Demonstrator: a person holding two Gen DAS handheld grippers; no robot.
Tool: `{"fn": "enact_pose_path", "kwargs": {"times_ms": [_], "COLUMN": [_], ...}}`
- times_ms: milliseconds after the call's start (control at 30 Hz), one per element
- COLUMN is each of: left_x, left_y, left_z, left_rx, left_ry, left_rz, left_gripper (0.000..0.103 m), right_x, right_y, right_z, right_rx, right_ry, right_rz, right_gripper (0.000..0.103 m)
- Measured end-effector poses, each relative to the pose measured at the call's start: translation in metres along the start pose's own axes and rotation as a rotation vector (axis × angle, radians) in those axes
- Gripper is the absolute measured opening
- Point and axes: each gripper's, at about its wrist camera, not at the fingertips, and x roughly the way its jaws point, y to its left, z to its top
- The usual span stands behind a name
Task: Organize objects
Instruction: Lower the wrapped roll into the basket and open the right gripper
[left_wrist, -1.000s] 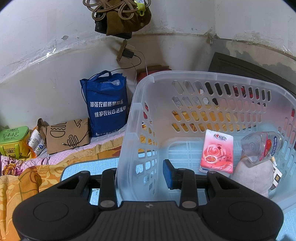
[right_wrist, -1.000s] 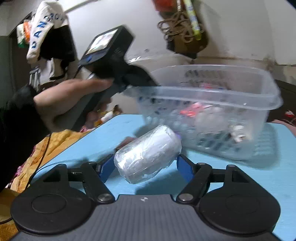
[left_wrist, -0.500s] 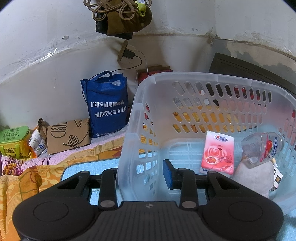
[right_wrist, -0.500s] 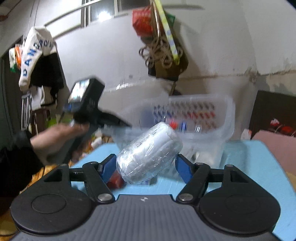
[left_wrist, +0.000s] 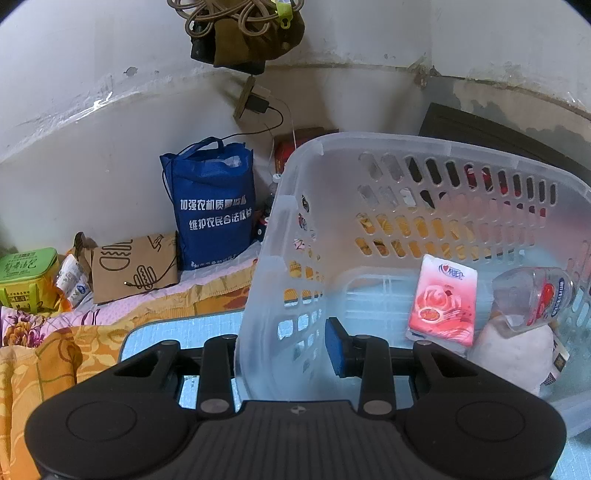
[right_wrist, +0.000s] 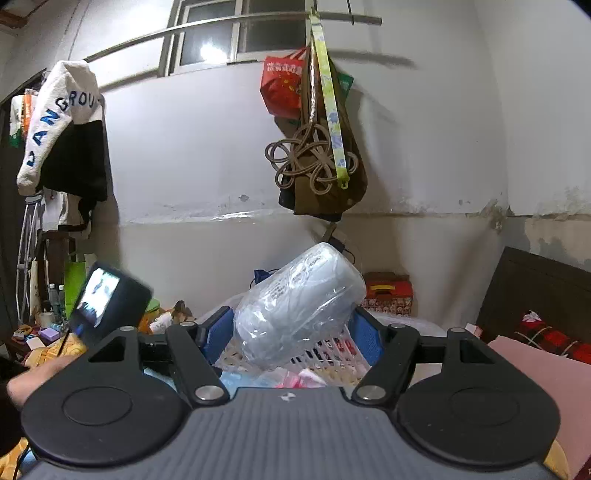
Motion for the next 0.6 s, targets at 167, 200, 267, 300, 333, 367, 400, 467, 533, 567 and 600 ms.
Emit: {"fn": "enact_pose_path", "kwargs": {"times_ms": [167, 200, 267, 300, 333, 367, 400, 467, 533, 567, 600], "left_x": [0.001, 0.001, 0.001, 0.001, 0.001, 0.002, 0.002, 0.002, 0.003, 0.003, 0.004], "left_y": [-0.001, 0.0, 0.0, 0.0, 0.0, 0.001, 0.001, 0.001, 0.001, 0.001, 0.002], "left_z": [0.0, 0.0, 0.001, 0.0, 0.0, 0.0, 0.0, -0.001, -0.001, -0.001, -0.001], "left_rx": [-0.003, -0.003, -0.003, -0.002, -0.002, -0.003, -0.002, -0.001, -0.002, -0.002, -0.002], "left_ry": [0.002, 0.002, 0.003, 0.003, 0.004, 0.005, 0.004, 0.007, 0.011, 0.013, 0.017], "left_rz": [0.0, -0.001, -0.002, -0.003, -0.005, -0.006, -0.006, -0.004, -0.004, -0.003, -0.001], "left_gripper": [0.039, 0.039, 0.039, 0.039, 0.039, 0.039, 0.039, 0.039, 0.039, 0.039, 0.039], "right_x": [0.032, 0.038, 0.043, 0.043, 0.042, 0.04, 0.037, 0.031, 0.022, 0.017, 0.01], "right_y": [-0.004, -0.003, -0.001, -0.001, -0.003, -0.006, -0.009, -0.012, -0.012, -0.012, -0.01], "right_z": [0.002, 0.001, -0.004, -0.006, -0.008, -0.01, -0.012, -0.015, -0.02, -0.022, -0.025], "right_rx": [-0.003, -0.024, -0.048, -0.05, -0.044, -0.024, -0.002, 0.02, 0.032, 0.036, 0.037], "right_ry": [0.033, 0.048, 0.058, 0.042, 0.044, 0.052, 0.053, 0.056, 0.051, 0.05, 0.046], "right_rz": [-0.008, -0.013, -0.059, -0.083, -0.085, -0.076, -0.067, -0.064, -0.06, -0.053, -0.042], "right_gripper": [0.074, 0.084, 0.103, 0.103, 0.103, 0.103, 0.103, 0.103, 0.103, 0.103, 0.103]}}
